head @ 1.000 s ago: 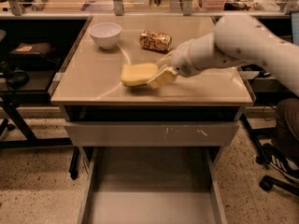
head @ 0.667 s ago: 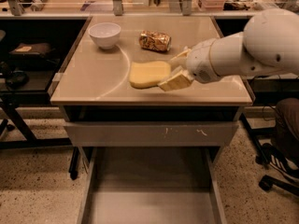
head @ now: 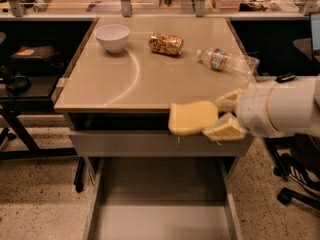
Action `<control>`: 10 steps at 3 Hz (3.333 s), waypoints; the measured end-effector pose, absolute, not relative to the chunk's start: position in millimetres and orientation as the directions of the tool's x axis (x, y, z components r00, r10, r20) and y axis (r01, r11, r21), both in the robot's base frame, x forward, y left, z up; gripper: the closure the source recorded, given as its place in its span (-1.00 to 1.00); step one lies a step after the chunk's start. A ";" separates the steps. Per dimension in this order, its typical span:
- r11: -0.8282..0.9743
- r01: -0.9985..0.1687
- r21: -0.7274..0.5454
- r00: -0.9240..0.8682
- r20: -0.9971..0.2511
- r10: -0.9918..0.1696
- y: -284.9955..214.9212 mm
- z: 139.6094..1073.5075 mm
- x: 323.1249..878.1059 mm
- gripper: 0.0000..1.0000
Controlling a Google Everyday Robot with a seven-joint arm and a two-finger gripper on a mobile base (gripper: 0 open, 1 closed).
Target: Place sponge into middle drawer
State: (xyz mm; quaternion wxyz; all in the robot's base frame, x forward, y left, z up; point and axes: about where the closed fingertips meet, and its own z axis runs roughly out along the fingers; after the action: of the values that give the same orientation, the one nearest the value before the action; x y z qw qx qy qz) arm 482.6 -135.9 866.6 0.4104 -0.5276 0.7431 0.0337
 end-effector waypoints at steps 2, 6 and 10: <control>0.467 -0.810 -0.355 -0.223 -0.550 -0.805 -179.3 817.6 449.9 1.00; 0.578 -0.795 -0.186 -0.462 -0.432 -0.775 -175.9 539.9 464.8 1.00; 0.678 -0.734 0.048 -0.575 -0.576 -0.581 -180.6 467.9 506.9 1.00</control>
Offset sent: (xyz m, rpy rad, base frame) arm -0.0270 -0.0374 -0.0399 -0.0794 0.0762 -0.0707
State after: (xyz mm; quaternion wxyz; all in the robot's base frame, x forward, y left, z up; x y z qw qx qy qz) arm 506.9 -180.6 467.9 0.2676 -0.3754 0.8759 0.1422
